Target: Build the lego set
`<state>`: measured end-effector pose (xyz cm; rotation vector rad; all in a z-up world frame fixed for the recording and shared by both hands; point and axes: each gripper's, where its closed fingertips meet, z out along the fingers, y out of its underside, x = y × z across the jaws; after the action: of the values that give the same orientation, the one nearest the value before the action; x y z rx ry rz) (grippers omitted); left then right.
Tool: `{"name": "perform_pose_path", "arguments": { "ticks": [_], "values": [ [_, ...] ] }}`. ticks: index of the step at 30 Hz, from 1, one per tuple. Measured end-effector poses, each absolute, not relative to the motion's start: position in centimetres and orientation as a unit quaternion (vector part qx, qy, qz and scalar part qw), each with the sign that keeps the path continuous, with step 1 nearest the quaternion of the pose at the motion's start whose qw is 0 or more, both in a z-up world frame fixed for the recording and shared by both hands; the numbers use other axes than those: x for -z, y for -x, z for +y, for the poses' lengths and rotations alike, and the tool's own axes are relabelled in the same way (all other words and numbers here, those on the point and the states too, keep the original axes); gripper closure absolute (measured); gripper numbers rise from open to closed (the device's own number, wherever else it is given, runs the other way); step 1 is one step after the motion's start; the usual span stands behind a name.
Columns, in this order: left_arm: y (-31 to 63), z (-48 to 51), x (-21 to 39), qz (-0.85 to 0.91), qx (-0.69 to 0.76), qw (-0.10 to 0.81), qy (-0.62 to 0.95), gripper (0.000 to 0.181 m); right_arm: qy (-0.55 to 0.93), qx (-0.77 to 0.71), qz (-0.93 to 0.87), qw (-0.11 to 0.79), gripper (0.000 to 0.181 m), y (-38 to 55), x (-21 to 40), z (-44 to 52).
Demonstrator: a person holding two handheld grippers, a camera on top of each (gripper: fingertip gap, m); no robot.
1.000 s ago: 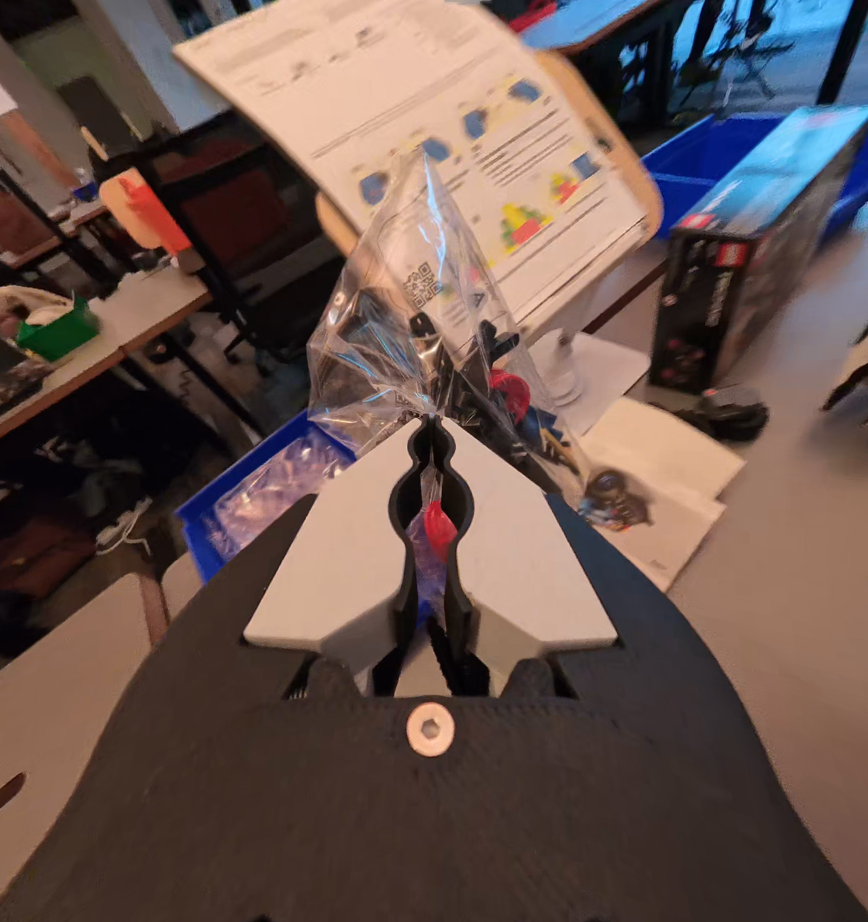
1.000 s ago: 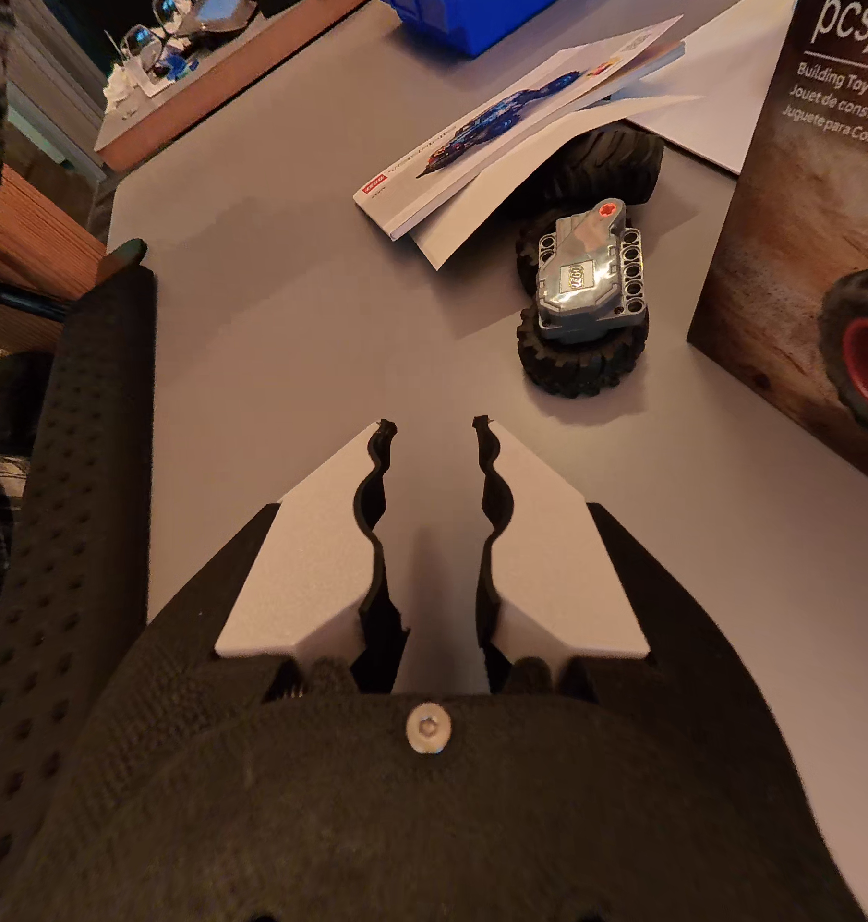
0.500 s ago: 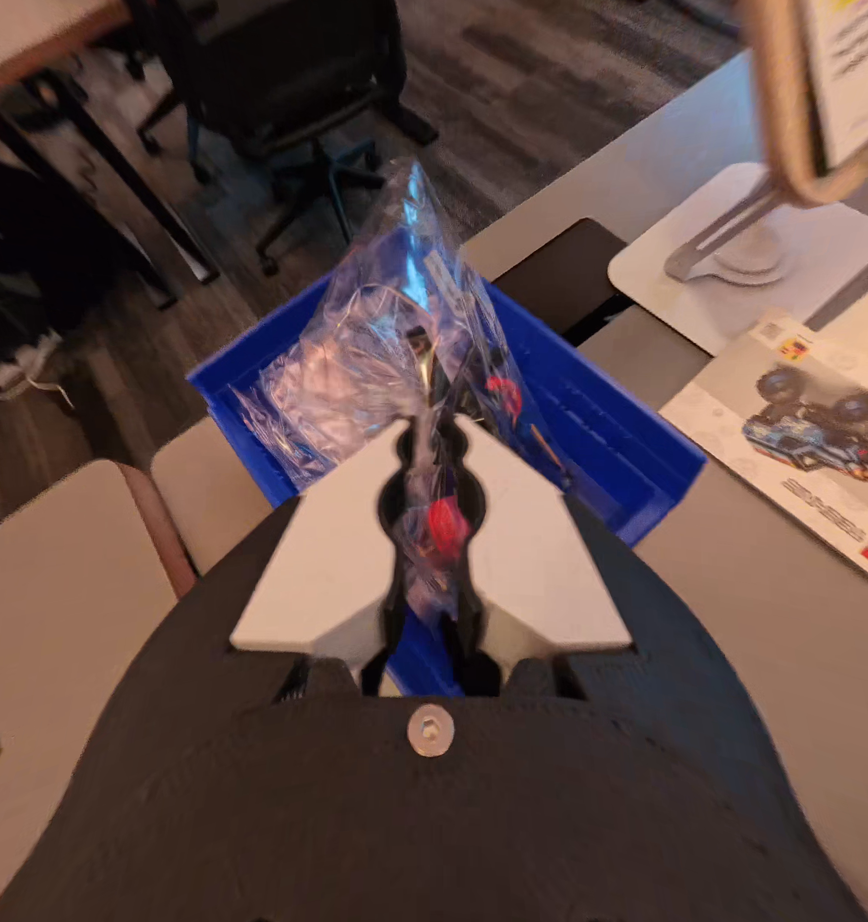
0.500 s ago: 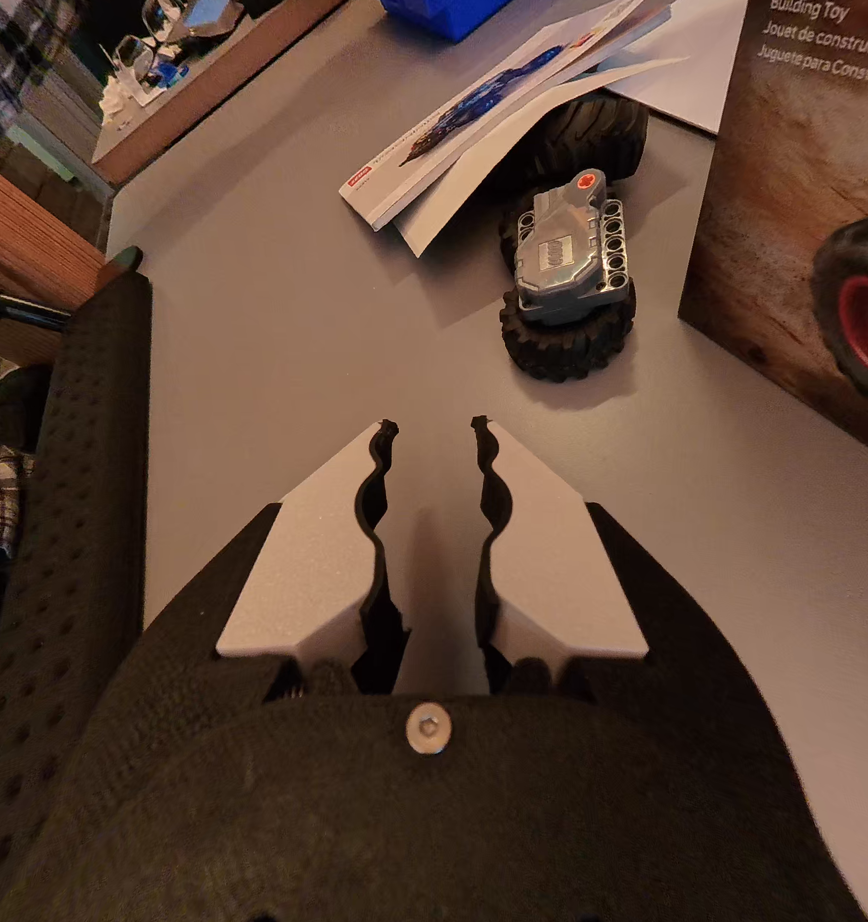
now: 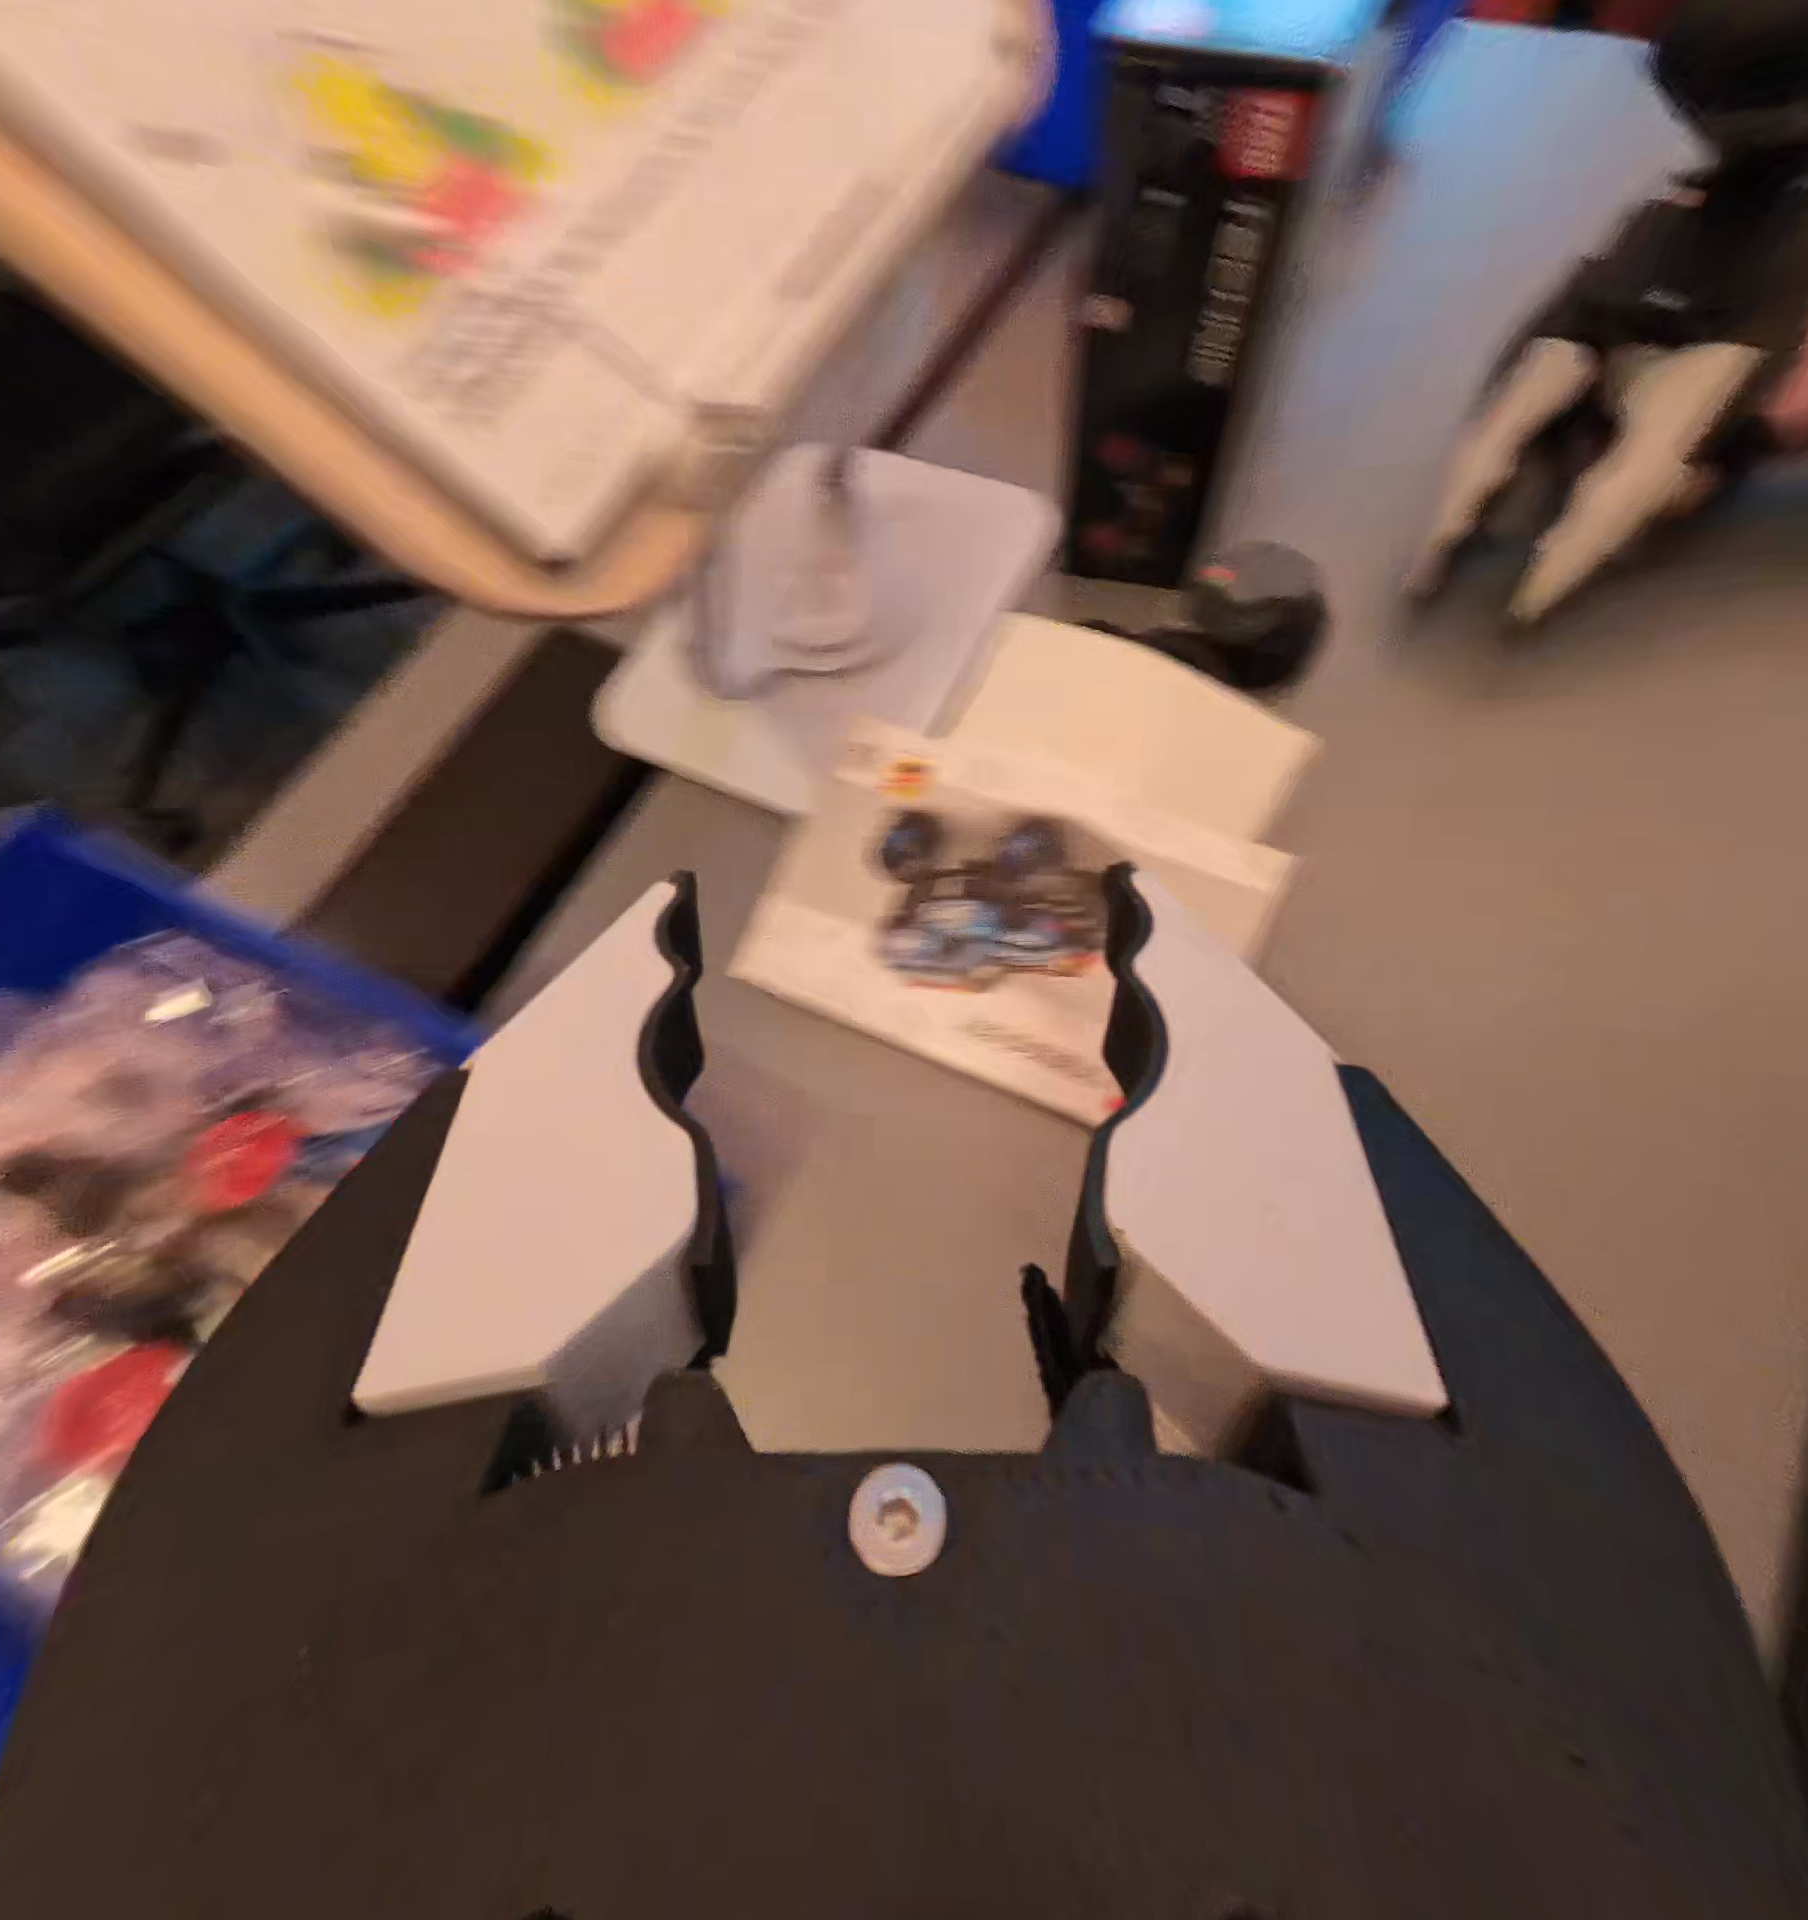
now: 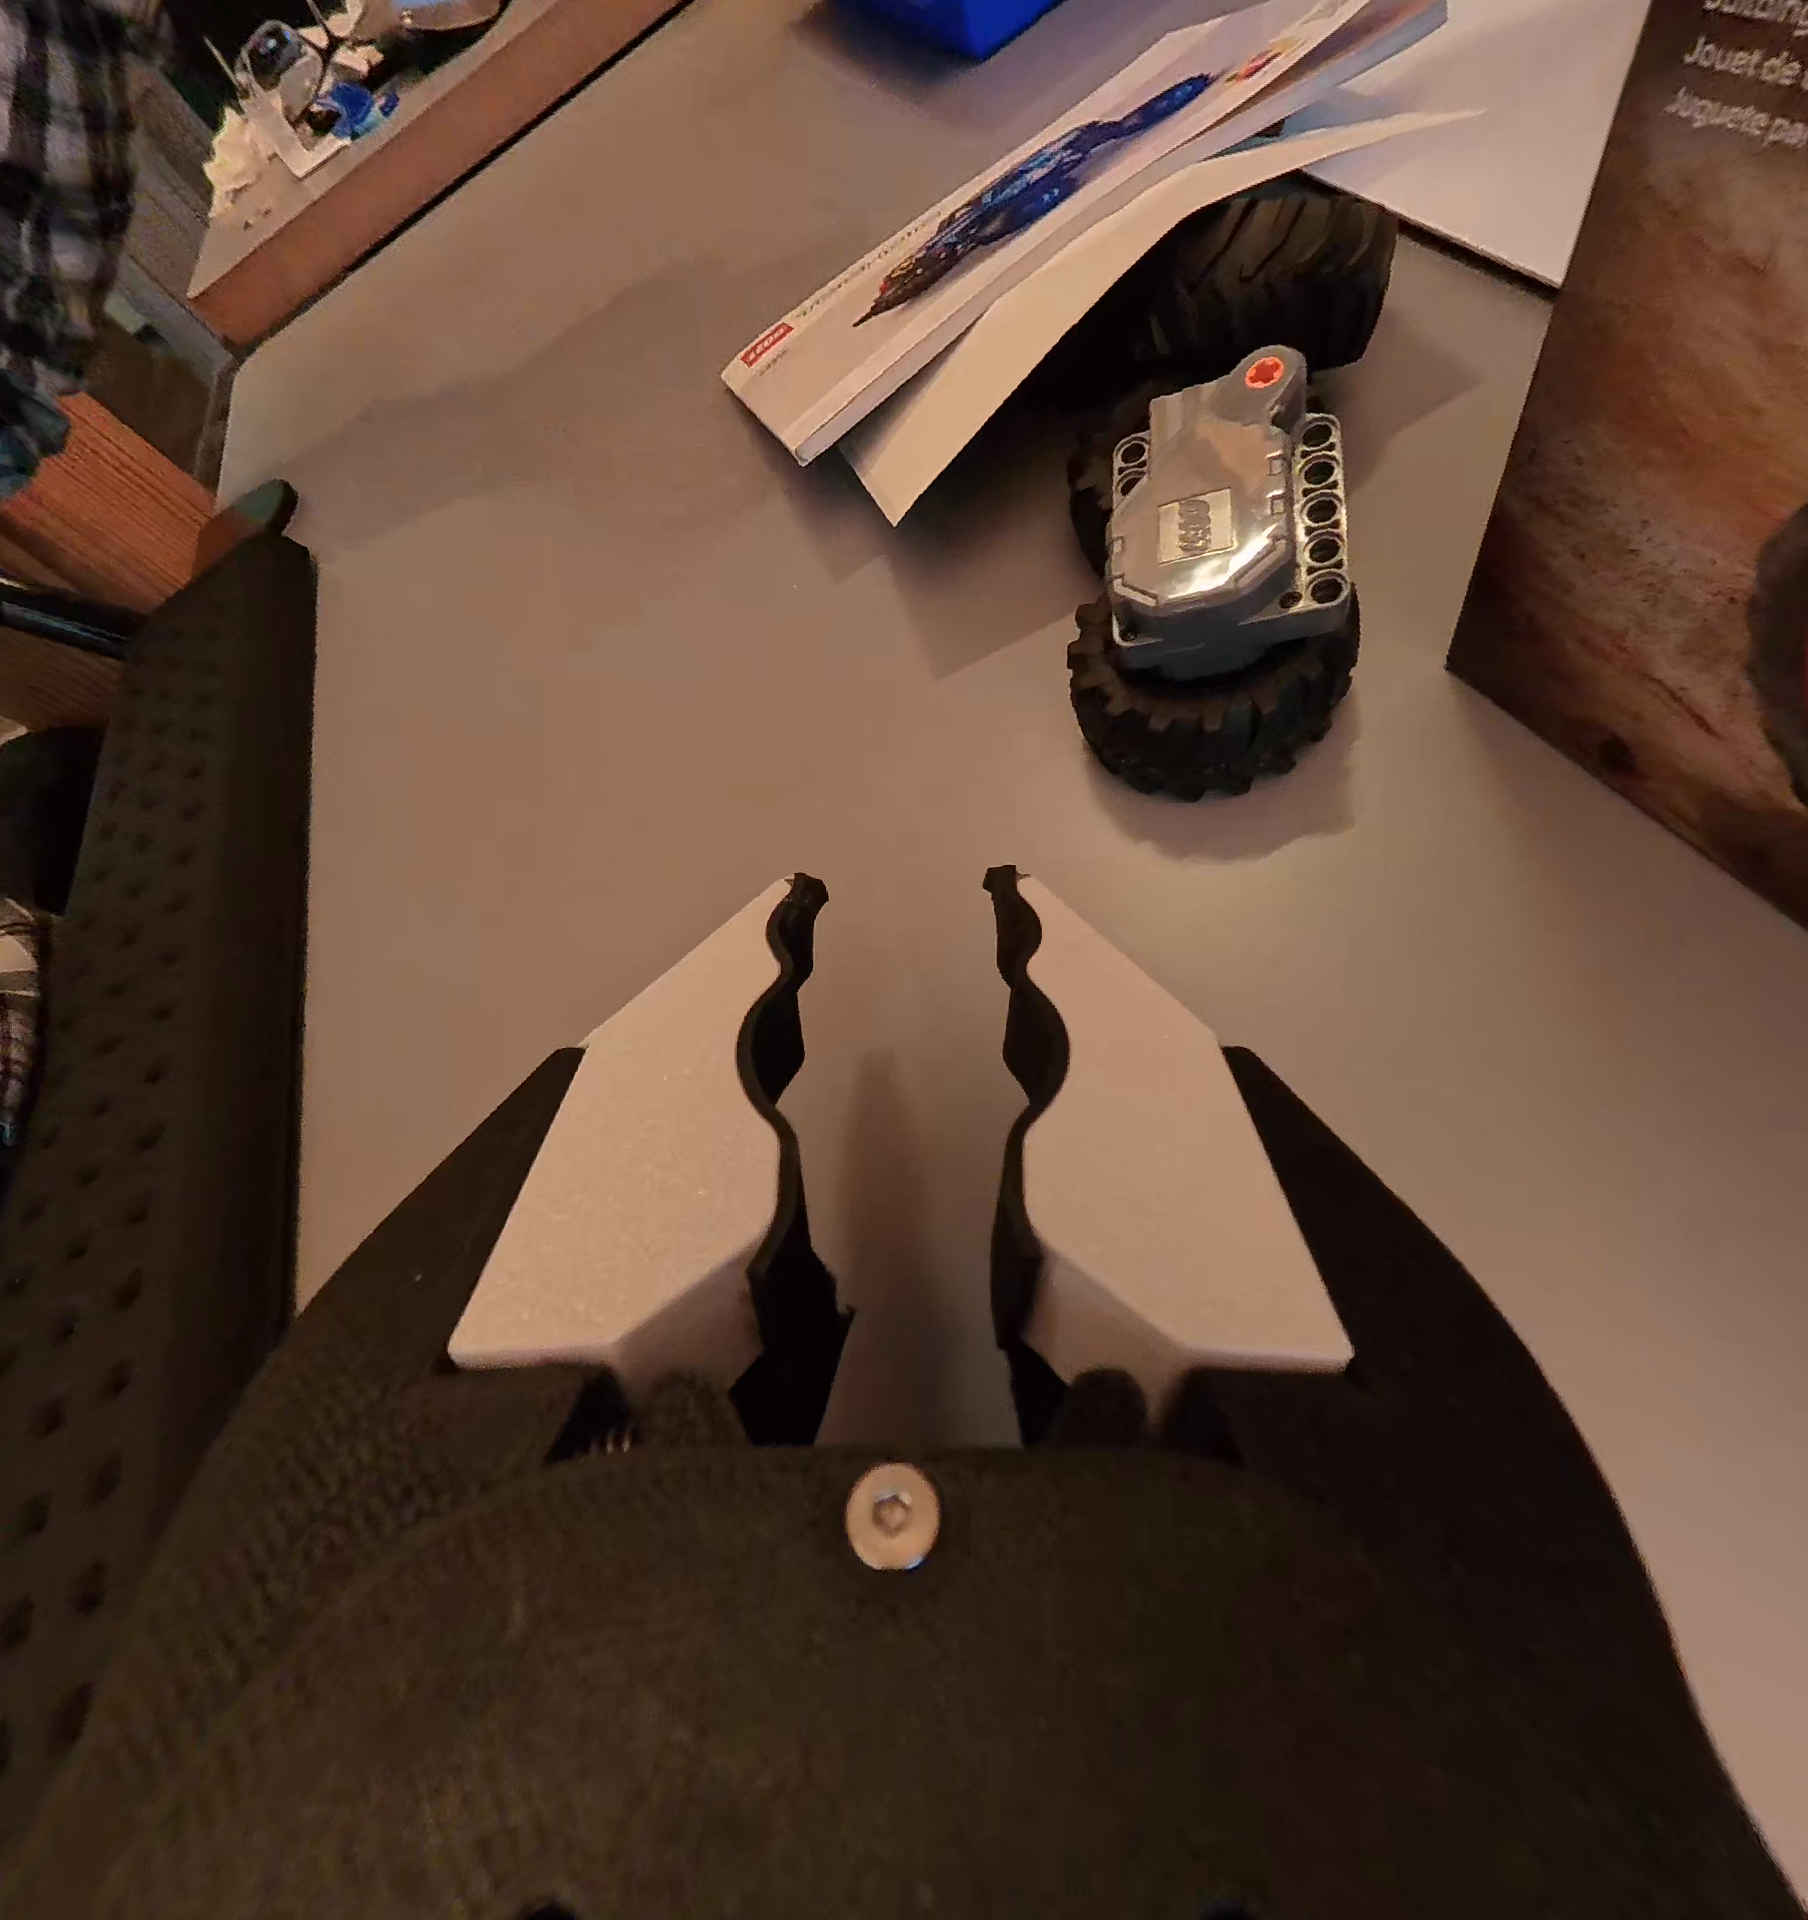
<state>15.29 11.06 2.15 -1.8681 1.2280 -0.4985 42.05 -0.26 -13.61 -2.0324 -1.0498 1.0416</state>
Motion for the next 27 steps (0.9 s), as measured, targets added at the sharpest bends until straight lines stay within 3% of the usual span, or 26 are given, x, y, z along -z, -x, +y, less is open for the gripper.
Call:
{"name": "perform_pose_path", "arguments": {
  "ticks": [5,7,10,13,14,16,18,22,27],
  "values": [
    [-21.2,4.4,2.9,0.533,0.245,0.35,0.73,0.151,0.76,-0.388,-0.409,0.324,0.149,-41.8,12.8,-0.6],
    [-21.6,3.5,5.9,0.546,0.202,0.332,0.742,0.149,0.757,-0.378,-0.419,0.328,0.149,-41.7,12.6,-0.8],
    [-22.8,3.5,10.9,0.552,0.117,0.316,0.763,0.112,0.755,-0.37,-0.432,0.326,0.149,-41.4,12.7,-1.1],
    [-24.0,3.8,14.9,0.588,0.031,0.3,0.751,0.116,0.753,-0.371,-0.437,0.323,0.149,-41.0,12.7,-1.3],
    [-23.9,4.4,15.6,0.59,0.005,0.303,0.748,0.125,0.753,-0.37,-0.438,0.322,0.15,-41.0,12.8,-1.4],
    [-24.8,4.4,15.7,0.586,0.028,0.311,0.748,0.147,0.754,-0.369,-0.438,0.323,0.15,-41.0,12.8,-1.4],
    [-24.8,4.2,15.6,0.578,0.056,0.303,0.756,0.149,0.752,-0.371,-0.435,0.327,0.15,-41.1,12.5,-1.3],
    [-24.2,4.1,13.6,0.561,0.087,0.33,0.754,0.171,0.749,-0.378,-0.432,0.332,0.151,-41.2,12.0,-1.3],
    [-22.6,4.5,9.2,0.519,0.123,0.391,0.75,0.179,0.746,-0.378,-0.44,0.326,0.151,-40.9,12.2,-1.6]
  ]
}}
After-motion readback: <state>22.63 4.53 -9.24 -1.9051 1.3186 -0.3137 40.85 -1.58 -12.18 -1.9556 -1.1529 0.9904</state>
